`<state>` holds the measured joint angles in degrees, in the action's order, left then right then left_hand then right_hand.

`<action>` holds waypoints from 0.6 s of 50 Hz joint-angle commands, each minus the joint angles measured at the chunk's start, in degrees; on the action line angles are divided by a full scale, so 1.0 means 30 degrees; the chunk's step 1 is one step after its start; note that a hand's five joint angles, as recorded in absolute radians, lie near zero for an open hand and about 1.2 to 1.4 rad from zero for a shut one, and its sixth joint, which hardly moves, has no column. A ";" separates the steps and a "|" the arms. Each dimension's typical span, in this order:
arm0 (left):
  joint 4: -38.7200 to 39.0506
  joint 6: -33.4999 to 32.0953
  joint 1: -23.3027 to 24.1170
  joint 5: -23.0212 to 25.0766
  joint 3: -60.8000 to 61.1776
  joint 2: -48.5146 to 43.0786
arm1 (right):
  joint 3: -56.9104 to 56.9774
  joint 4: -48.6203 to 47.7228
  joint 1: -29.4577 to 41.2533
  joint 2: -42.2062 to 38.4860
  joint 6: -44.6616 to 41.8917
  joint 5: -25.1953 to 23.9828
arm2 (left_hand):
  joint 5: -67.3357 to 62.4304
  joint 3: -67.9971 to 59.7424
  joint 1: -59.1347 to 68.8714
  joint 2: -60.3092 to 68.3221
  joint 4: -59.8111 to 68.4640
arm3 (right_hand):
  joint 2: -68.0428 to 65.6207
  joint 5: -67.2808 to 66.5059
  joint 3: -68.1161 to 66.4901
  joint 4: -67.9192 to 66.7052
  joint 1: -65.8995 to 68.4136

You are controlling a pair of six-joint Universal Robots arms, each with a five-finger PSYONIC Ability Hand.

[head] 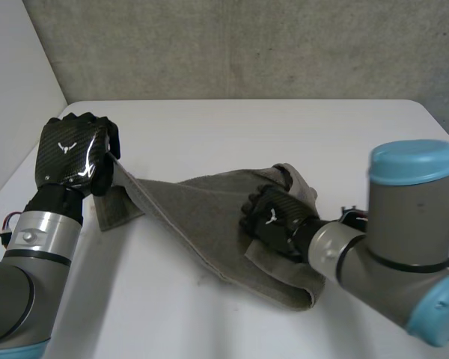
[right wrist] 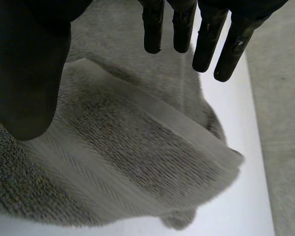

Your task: Fold the towel.

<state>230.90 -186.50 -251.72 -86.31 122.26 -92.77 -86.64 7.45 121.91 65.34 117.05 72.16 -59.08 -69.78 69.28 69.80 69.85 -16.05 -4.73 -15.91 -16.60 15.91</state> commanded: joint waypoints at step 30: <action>0.0027 -0.0001 -0.0148 0.0029 0.0262 0.0278 | 0.3628 0.2439 0.1580 -0.4290 0.0387 0.2696 | -0.3641 -0.3407 0.3572 0.3401 0.3384 | -0.6031 -0.6471 -0.6078 -0.5848 0.6077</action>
<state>230.98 -186.50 -252.25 -86.30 122.91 -92.15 -75.77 13.40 126.66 52.51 117.95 80.37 -59.08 -69.78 69.28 69.80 69.85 -36.81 -26.18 -36.62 -36.56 36.22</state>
